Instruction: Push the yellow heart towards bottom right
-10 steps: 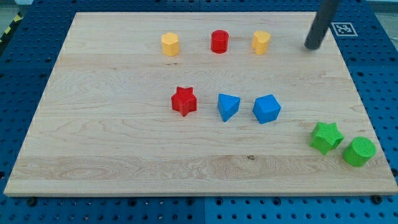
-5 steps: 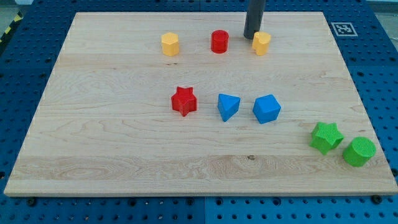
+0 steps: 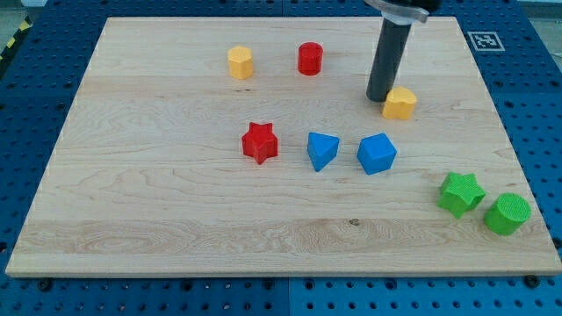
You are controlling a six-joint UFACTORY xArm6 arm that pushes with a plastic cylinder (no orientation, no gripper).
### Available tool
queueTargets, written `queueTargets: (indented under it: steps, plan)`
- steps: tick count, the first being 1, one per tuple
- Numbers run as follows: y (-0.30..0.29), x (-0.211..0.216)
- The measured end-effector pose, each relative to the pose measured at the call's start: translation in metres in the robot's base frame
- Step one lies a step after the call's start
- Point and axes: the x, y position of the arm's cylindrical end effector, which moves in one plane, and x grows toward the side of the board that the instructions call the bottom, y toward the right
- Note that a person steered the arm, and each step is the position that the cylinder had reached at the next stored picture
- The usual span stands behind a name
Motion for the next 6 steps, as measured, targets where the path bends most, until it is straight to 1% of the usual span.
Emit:
queueTargets:
  steps: [1, 2, 4, 5, 6]
  plan:
    - [0.028, -0.001]
    - [0.047, -0.017]
    - [0.036, -0.014]
    - [0.04, 0.002]
    - [0.047, 0.036]
